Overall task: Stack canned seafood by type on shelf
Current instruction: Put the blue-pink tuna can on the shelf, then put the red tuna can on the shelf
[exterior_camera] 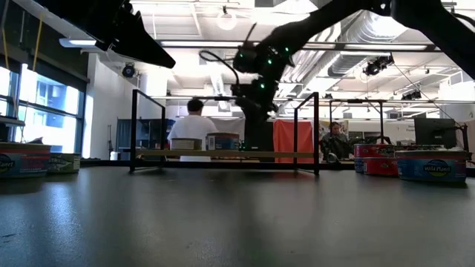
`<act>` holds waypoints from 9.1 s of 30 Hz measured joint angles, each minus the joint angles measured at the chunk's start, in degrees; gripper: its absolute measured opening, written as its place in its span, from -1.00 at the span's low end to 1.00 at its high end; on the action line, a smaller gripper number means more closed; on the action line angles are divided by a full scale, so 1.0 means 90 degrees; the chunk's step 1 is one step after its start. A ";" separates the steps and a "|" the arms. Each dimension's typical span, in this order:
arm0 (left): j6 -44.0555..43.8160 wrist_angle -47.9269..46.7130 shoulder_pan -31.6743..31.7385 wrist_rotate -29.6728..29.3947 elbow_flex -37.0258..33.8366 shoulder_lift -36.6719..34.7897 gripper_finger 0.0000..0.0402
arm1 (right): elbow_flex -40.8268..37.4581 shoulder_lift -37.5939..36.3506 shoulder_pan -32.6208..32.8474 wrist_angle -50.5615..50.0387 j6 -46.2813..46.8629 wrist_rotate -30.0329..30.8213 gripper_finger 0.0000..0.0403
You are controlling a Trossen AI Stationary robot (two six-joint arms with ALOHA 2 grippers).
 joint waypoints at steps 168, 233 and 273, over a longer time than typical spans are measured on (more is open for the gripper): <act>0.0000 -0.0004 -0.0096 -0.0002 -0.0005 0.0002 -0.80 | -0.0580 0.0070 0.0036 0.2110 0.1455 -0.0319 -0.56; 0.2712 0.2836 0.0018 0.1010 -0.0005 0.0899 -0.80 | -0.6963 -0.6570 0.1578 -0.0342 0.3600 0.2609 -0.02; 0.1996 0.2616 0.0043 0.1171 -0.0005 0.0894 -0.80 | -0.6937 -0.5751 0.0247 0.0191 0.2363 0.2455 -0.98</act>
